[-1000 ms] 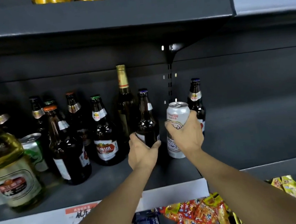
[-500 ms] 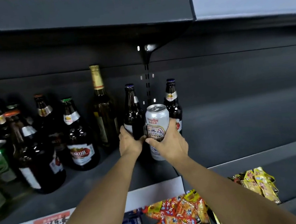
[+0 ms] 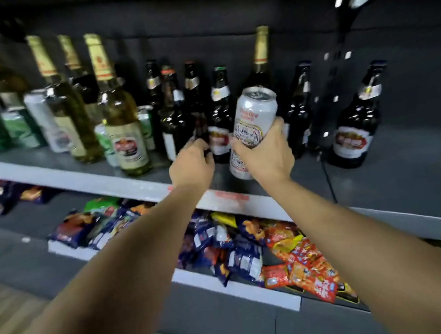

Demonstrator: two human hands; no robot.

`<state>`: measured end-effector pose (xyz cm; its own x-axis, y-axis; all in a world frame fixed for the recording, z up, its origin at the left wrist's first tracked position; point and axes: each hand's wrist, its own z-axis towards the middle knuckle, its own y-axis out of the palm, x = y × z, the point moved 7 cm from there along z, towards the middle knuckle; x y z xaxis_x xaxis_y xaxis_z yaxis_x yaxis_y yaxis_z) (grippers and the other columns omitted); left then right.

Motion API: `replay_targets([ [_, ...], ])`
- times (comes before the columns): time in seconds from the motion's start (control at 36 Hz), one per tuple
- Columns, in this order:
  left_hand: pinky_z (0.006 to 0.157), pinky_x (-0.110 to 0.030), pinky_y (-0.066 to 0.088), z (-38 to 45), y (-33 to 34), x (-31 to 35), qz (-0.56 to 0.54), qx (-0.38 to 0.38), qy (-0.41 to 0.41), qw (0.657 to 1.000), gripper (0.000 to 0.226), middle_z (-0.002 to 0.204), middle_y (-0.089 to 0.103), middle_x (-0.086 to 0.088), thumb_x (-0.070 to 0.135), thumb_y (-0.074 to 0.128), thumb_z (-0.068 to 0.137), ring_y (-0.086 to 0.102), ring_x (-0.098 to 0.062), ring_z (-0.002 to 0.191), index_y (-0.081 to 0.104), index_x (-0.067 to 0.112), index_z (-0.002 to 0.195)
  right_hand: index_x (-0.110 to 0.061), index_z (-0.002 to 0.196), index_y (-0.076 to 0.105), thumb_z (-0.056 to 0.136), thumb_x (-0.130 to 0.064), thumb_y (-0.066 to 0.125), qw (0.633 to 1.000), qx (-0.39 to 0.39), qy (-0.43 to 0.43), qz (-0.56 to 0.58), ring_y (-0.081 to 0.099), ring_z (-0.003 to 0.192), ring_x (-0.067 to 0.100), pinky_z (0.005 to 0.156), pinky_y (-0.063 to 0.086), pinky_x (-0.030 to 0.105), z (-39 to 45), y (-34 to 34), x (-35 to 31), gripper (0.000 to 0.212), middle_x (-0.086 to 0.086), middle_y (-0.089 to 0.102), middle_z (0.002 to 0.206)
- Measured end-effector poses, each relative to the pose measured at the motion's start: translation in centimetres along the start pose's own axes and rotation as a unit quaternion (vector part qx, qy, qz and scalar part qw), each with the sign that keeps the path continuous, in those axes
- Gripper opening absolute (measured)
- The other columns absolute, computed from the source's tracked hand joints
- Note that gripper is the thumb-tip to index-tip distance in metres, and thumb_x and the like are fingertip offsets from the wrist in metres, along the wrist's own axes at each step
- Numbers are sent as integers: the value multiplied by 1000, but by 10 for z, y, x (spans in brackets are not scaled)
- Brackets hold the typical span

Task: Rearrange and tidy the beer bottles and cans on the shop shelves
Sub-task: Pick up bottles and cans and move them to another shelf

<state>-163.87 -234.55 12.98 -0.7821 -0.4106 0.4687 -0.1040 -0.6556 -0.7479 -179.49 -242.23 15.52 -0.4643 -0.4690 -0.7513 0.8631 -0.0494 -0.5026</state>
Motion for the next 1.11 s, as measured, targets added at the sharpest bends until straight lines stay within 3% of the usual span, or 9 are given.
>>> replay_targets([
  [0.22,74,-41,47,-49,-115,-150,101,64,-95,988,25,115,58,-12,21,45,95,56,-35,104,59,13,115,-15,122,37,73,-54,74,984,-141,-104,35,62,102,29,69,40,33,-83,103,-108,72,2,62,114],
  [0.36,65,-37,39,-107,-182,-254,193,48,-149,968,18,114,57,-9,19,46,93,56,-33,104,58,12,105,-14,122,37,72,-51,76,968,-216,-111,59,62,105,31,75,46,36,-151,180,-168,73,6,63,116],
  [0.61,73,-37,46,-236,-294,-434,263,25,-296,918,24,118,58,-9,23,49,92,57,-33,106,58,16,113,-13,120,39,67,-51,80,932,-339,-126,39,62,105,31,71,43,35,-310,309,-254,77,6,63,117],
  [0.86,81,-38,50,-334,-371,-548,301,14,-382,874,27,116,58,-9,24,51,92,53,-30,111,60,14,115,-13,123,36,70,-41,82,888,-437,-131,59,60,109,34,77,44,36,-439,397,-327,76,11,61,121],
  [1.11,69,-32,41,-362,-402,-631,305,1,-430,850,28,119,56,-5,24,48,95,52,-26,113,57,15,119,-9,131,37,73,-37,81,851,-490,-183,45,53,120,31,89,44,37,-507,475,-393,78,10,53,133],
])
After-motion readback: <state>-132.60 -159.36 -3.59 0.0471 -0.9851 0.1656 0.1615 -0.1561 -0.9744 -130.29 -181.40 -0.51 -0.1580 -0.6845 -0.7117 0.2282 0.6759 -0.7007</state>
